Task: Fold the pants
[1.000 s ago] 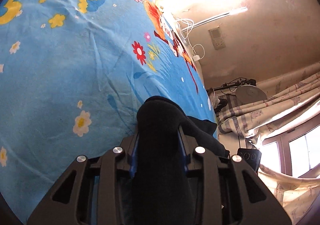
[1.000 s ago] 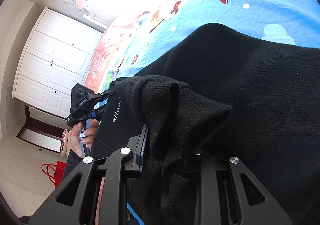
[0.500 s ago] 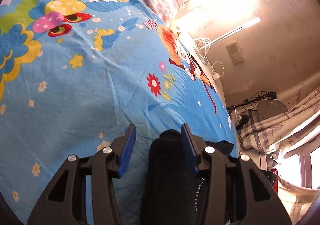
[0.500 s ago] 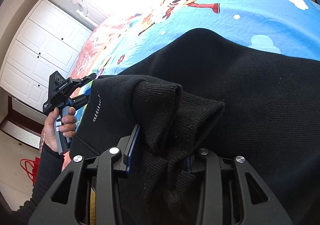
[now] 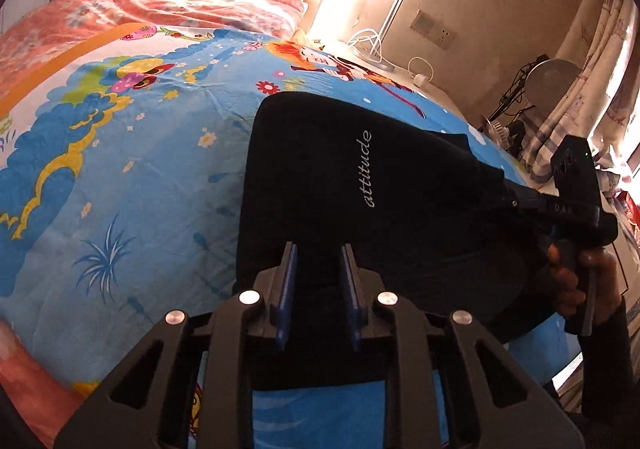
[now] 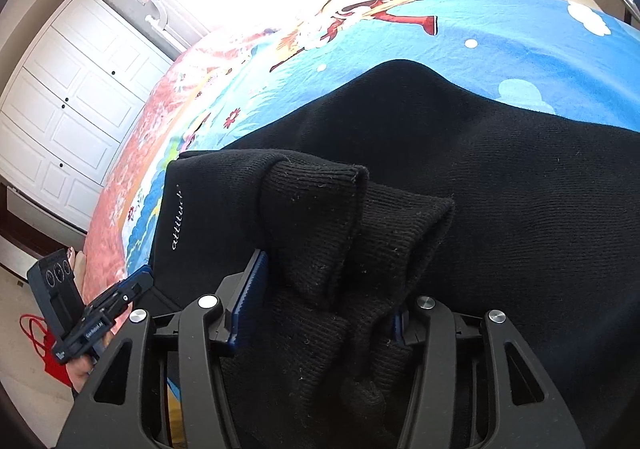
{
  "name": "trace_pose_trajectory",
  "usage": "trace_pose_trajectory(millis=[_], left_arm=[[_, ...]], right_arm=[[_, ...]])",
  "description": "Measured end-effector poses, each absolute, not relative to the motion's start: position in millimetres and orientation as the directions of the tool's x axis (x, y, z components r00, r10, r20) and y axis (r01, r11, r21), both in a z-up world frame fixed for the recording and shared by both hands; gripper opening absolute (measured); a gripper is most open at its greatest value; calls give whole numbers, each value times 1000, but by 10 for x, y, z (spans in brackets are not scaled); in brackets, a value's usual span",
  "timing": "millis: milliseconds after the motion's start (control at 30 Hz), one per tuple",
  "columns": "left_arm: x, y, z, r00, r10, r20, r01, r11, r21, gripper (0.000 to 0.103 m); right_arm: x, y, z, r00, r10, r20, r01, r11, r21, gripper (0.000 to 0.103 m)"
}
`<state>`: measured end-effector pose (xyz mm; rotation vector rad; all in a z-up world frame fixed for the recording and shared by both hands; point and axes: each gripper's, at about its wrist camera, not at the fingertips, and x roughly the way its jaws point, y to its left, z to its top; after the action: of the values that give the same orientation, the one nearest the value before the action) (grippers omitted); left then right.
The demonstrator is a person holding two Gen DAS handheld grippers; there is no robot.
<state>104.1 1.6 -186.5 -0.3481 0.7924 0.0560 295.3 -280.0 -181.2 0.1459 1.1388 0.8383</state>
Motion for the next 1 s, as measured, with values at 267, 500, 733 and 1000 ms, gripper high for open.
trace_pose_trajectory(millis=[267, 500, 733, 1000], left_arm=[[791, -188, -1398, 786, 24, -618, -199, 956, -215, 64], [839, -616, -1296, 814, 152, -560, -202, 979, -27, 91], [1008, -732, -1416, 764, 244, -598, -254, 965, 69, 66], [1086, -653, -1798, 693, 194, -695, -263, 965, 6, 46]], right_arm=[[2816, -2606, -1788, 210, 609, -765, -571, 712, 410, 65], [2729, -2648, -1762, 263, 579, -772, -573, 737, 358, 70], [2616, -2667, -1708, 384, 493, -781, -543, 805, 240, 85], [2431, -2676, -1518, 576, 344, -741, -464, 884, 49, 86]])
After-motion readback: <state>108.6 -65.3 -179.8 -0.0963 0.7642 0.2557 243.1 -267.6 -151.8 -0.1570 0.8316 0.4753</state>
